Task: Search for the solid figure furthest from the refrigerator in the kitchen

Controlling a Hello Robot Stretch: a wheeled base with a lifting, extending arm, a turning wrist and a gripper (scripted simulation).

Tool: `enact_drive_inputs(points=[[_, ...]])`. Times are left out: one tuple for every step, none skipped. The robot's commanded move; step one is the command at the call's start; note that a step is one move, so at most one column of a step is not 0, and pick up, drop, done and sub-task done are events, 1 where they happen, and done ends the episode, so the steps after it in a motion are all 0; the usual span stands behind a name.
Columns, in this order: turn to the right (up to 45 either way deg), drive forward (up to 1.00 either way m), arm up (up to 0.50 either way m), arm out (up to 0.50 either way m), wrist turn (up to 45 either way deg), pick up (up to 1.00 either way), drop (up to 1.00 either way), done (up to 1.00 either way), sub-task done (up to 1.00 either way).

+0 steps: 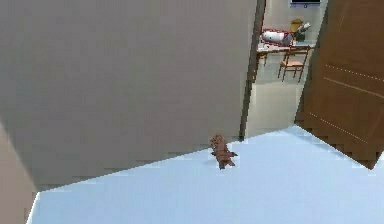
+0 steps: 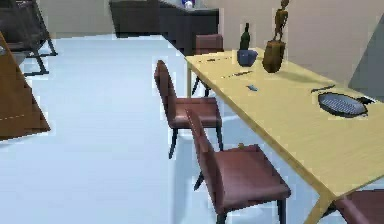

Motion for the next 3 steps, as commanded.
enact_drive_inputs(points=[[45.0, 0.0, 0.0, 0.0, 0.0, 0.0, 0.0, 0.0, 0.0], [12.0, 0.0, 0.0, 0.0, 0.0, 0.0, 0.0, 0.0, 0.0], [0.0, 1.0, 0.0, 0.0, 0.0, 0.0, 0.0, 0.0, 0.0]])
